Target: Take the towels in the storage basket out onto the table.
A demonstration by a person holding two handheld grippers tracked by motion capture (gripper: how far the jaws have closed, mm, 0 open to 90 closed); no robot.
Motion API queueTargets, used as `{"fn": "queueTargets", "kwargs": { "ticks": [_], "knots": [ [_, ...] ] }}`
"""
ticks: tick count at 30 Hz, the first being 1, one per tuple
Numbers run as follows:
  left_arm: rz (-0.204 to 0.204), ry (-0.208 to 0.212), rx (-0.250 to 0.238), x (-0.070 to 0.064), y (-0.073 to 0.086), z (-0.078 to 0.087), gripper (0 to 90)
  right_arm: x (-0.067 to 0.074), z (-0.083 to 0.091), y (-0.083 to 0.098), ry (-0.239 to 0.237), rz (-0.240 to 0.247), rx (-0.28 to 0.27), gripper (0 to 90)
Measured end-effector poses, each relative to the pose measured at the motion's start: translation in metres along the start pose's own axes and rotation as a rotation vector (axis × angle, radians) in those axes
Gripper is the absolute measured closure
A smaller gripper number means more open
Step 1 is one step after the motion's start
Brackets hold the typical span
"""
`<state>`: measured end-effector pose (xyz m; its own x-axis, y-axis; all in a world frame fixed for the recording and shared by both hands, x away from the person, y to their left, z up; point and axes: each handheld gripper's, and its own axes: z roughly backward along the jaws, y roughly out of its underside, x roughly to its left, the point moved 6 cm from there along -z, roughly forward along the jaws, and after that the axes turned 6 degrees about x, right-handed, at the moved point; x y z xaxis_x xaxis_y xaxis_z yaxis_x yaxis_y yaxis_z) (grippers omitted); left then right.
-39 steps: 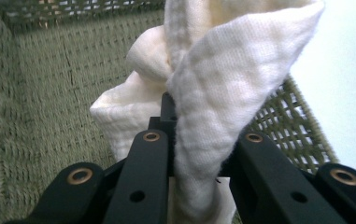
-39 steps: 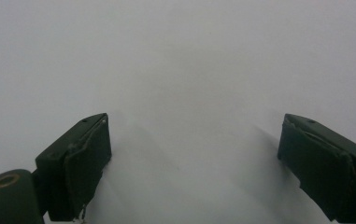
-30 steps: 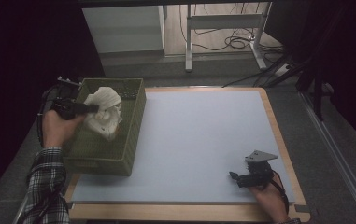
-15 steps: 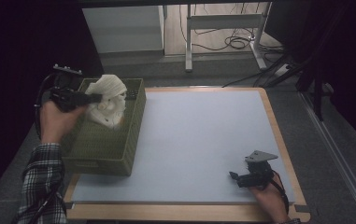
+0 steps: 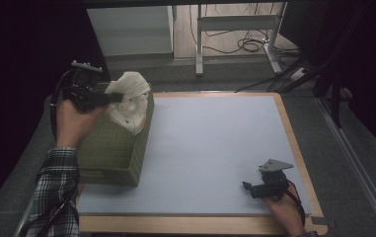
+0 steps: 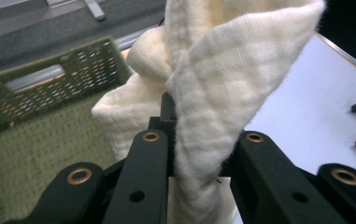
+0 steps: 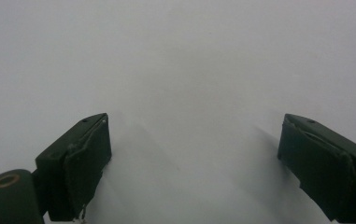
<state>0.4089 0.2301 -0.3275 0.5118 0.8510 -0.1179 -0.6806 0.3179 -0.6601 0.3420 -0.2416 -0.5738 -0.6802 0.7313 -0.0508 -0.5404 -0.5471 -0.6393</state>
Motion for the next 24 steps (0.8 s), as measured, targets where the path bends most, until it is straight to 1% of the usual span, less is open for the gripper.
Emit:
{"fn": "queueTargets", "kwargs": {
  "ticks": [1, 2, 3, 4, 11, 16, 19, 20, 21, 23, 24],
  "knots": [
    [-0.014, 0.014, -0.004, -0.007, -0.004, -0.003, 79.7, 0.000, 0.000, 0.000, 0.000, 0.000, 0.000, 9.8],
    [-0.014, 0.014, -0.004, -0.007, -0.004, -0.003, 79.7, 0.000, 0.000, 0.000, 0.000, 0.000, 0.000, 9.8],
    [-0.027, 0.022, -0.004, -0.013, -0.009, -0.007, 79.7, 0.000, 0.000, 0.000, 0.000, 0.000, 0.000, 9.8],
    [-0.030, 0.029, -0.005, -0.017, -0.011, -0.009, 79.7, 0.000, 0.000, 0.000, 0.000, 0.000, 0.000, 9.8],
    [-0.072, 0.065, 0.001, -0.039, -0.022, -0.027, 79.7, 0.000, 0.000, 0.000, 0.000, -0.001, 0.000, 9.8],
    [-0.105, 0.094, 0.015, -0.056, -0.028, -0.045, 79.6, 0.000, 0.000, 0.000, -0.001, 0.001, 0.000, 9.8],
    [-0.123, 0.114, 0.026, -0.066, -0.031, -0.060, 79.6, 0.000, 0.000, 0.000, -0.001, 0.000, 0.000, 9.8],
    [-0.123, 0.114, 0.026, -0.066, -0.031, -0.060, 79.6, 0.000, 0.000, 0.000, -0.001, 0.000, 0.000, 9.8],
    [-0.131, 0.122, 0.032, -0.072, -0.032, -0.067, 79.6, 0.000, 0.000, 0.000, -0.001, 0.000, 0.000, 9.8],
    [-0.140, 0.134, 0.037, -0.078, -0.032, -0.076, 79.6, 0.000, 0.000, 0.000, -0.001, 0.000, 0.000, 9.8],
    [-0.140, 0.134, 0.037, -0.078, -0.032, -0.076, 79.6, 0.000, 0.000, 0.000, -0.001, 0.000, 0.000, 9.8]
  ]
}}
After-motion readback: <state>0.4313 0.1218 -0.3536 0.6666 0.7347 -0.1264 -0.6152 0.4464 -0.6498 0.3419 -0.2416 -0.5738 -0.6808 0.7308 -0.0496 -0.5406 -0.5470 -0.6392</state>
